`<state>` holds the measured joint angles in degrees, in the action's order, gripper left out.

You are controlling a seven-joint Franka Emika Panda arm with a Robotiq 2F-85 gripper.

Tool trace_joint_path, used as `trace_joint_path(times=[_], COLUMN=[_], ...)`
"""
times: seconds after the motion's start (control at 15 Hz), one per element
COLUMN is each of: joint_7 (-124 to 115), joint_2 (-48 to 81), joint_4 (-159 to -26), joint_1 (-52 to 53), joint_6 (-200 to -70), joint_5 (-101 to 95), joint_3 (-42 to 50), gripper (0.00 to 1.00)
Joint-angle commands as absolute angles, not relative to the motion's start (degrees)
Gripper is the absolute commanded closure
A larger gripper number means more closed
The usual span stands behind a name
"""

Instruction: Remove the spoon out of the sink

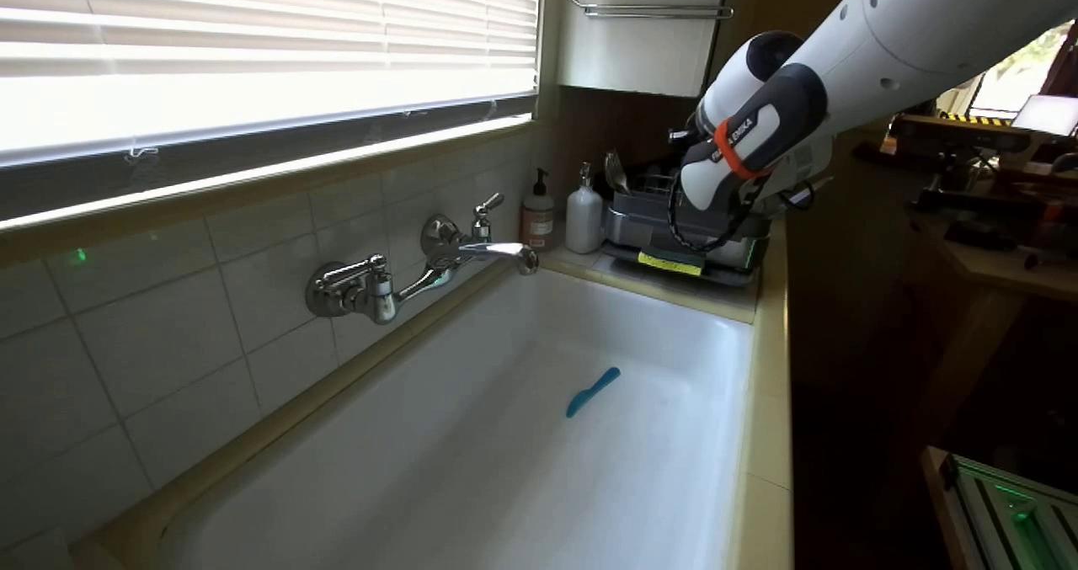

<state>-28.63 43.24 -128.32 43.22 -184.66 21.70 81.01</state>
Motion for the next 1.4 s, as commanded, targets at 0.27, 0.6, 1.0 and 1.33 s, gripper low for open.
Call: trace_joint_path(times=[0.27, 0.6, 1.0, 1.33], joint_7=[-26.9, -25.8, -22.0, -17.3], joint_2=[45.1, 44.1, 36.3, 27.8], joint_4=[-127.6, -128.3, -131.4, -133.4], joint_1=[40.5, 41.5, 46.2, 50.5], joint_6=[-187.0, -187.7, -187.9, -186.4], joint_5=[23.3, 23.4, 21.9, 20.2], joint_3=[77.6, 78.1, 79.8, 80.1], gripper=[0.51, 0.14, 0.0, 0.0])
